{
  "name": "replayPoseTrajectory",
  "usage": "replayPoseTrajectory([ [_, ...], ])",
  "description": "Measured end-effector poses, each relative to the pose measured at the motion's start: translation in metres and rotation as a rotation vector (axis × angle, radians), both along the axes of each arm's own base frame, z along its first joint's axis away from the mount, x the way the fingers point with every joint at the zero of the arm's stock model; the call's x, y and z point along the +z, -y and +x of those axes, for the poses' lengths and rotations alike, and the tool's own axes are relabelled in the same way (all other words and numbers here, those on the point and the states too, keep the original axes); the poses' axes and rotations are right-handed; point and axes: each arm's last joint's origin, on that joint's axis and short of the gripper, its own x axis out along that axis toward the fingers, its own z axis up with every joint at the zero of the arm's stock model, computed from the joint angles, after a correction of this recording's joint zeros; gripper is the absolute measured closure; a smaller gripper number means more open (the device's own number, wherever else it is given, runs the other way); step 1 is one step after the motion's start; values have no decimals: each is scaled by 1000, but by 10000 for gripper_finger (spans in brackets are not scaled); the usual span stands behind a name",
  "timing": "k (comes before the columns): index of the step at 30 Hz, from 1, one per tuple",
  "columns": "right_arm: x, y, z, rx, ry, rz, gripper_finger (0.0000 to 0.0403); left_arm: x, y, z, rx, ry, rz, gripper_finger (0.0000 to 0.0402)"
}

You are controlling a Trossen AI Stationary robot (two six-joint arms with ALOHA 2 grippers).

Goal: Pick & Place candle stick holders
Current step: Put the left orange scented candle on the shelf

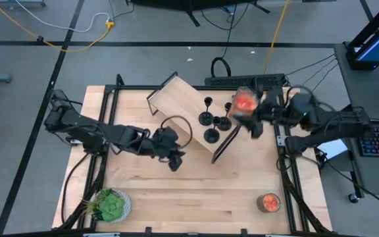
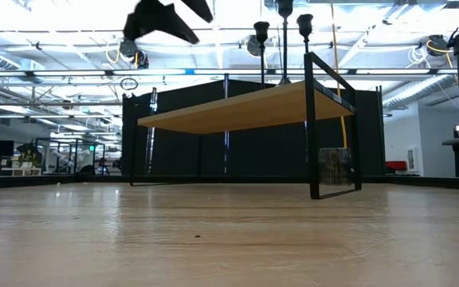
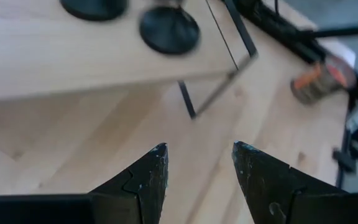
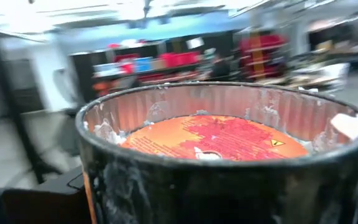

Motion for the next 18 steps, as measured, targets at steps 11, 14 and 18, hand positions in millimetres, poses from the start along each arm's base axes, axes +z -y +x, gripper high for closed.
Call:
replayPoseTrajectory([
  [11,-3,68,-22,-400,-119,-179,69,3,-37,10,127,56,-48,213],
  [14,-11,90,-18,-438,-192,-191,69,3,-39,10,143,59,-65,213],
  [18,-23,122,-15,-445,-268,-178,69,3,-40,10,161,62,-86,213],
])
